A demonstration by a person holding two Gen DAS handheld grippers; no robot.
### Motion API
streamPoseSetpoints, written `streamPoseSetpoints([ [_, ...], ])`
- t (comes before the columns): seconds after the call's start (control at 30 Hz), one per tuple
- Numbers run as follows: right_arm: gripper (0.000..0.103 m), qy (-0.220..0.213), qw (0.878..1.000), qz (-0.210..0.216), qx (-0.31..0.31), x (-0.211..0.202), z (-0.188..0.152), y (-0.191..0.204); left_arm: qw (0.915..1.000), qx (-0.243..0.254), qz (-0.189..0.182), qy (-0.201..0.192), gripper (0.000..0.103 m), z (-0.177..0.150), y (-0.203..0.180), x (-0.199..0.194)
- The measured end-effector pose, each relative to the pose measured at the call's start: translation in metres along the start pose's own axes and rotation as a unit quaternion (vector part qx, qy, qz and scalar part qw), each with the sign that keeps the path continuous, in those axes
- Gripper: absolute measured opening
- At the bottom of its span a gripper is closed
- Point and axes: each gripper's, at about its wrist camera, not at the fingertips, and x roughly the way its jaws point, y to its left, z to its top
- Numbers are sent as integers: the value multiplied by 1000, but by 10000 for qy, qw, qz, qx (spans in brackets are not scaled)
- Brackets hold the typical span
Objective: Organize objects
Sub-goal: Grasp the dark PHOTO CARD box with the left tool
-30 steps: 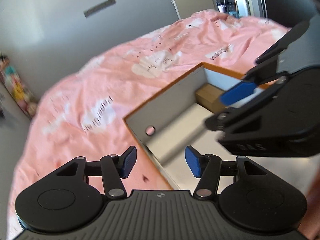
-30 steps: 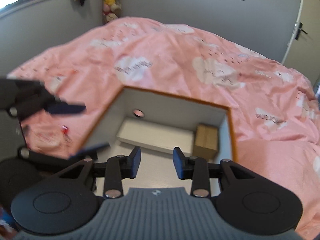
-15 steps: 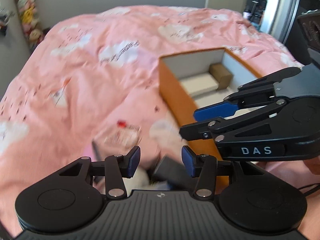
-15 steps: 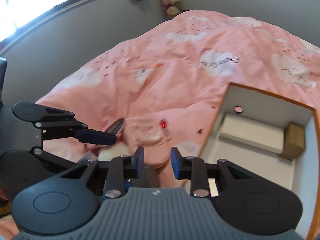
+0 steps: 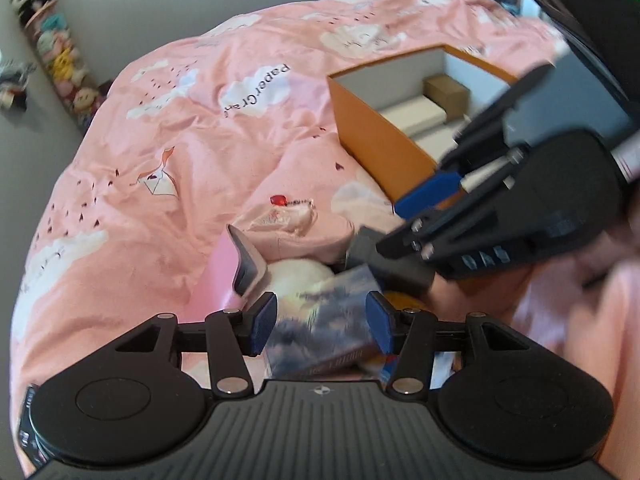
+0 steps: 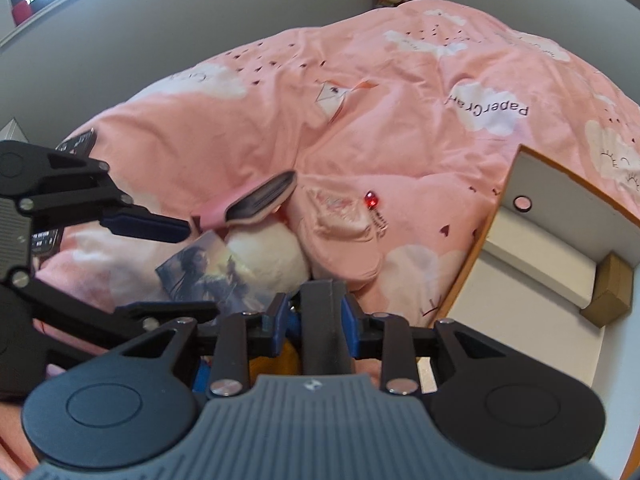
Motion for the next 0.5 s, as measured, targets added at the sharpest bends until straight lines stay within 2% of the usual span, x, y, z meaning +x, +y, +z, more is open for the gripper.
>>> streamPoseSetpoints([
  [0.27, 32, 235, 9996, -101, -129, 12, -3, 5, 9972, 734, 116, 69, 61, -15, -9, 0],
  [0.5, 32, 297, 9993, -122, -177, 15, -4, 7, 9839, 1758, 160, 289, 63, -22, -9, 13],
])
